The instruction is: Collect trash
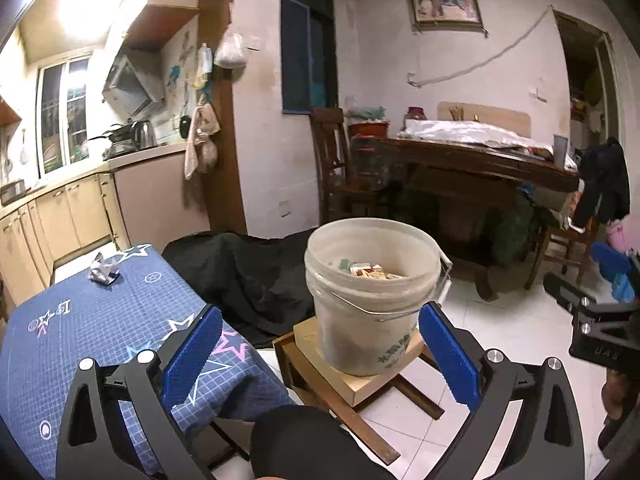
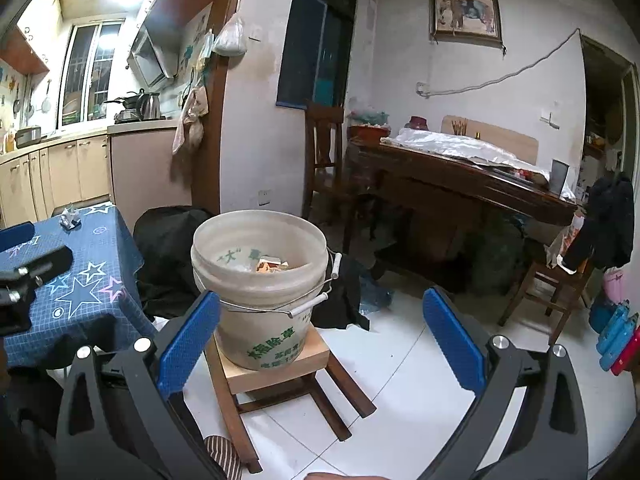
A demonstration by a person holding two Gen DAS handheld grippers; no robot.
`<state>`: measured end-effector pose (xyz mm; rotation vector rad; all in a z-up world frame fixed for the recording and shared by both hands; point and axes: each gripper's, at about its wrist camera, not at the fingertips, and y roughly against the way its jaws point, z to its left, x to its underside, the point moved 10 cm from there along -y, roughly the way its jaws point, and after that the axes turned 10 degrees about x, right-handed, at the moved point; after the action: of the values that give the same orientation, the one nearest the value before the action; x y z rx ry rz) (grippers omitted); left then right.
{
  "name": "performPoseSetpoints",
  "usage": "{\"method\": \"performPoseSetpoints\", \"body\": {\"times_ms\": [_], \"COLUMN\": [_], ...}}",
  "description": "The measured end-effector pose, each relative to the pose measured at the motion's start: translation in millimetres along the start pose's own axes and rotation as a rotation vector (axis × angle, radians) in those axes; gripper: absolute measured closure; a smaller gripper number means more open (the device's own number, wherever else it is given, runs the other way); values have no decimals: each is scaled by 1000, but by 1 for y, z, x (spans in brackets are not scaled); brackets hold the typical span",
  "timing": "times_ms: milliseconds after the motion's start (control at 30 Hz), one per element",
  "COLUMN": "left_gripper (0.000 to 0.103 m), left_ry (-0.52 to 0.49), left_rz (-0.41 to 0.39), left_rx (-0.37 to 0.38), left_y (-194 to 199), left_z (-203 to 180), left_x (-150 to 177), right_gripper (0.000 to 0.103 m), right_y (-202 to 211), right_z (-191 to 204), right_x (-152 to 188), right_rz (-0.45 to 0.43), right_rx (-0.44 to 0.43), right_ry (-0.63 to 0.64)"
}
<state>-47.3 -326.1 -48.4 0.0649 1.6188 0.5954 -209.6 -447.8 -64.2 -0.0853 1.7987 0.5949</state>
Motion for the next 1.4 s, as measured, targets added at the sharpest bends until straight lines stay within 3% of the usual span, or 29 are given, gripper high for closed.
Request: {"method": "performPoseSetpoints", "body": {"times_ms": [133,867,1067,1400], "left_gripper": [5,5,5,5], "left_ry": [-20,-33,-27,-41], "left_rz": [19,38,-10,14], "left_rx": [34,57,24,9], "left_y": [-5,-10,-6,-9], "left_z": [-9,-16,-13,-15], "left_x": [4,8,7,9], "right_gripper": [5,5,5,5], "right_y": [0,-1,-3,-4], "right_z": [-1,9,9,10], "right_x": [0,-4,-3,-2], "right_rz": [3,-1,2,6], "right_rx": [0,-27,-29,-29], "right_ry": [6,30,29,28]}}
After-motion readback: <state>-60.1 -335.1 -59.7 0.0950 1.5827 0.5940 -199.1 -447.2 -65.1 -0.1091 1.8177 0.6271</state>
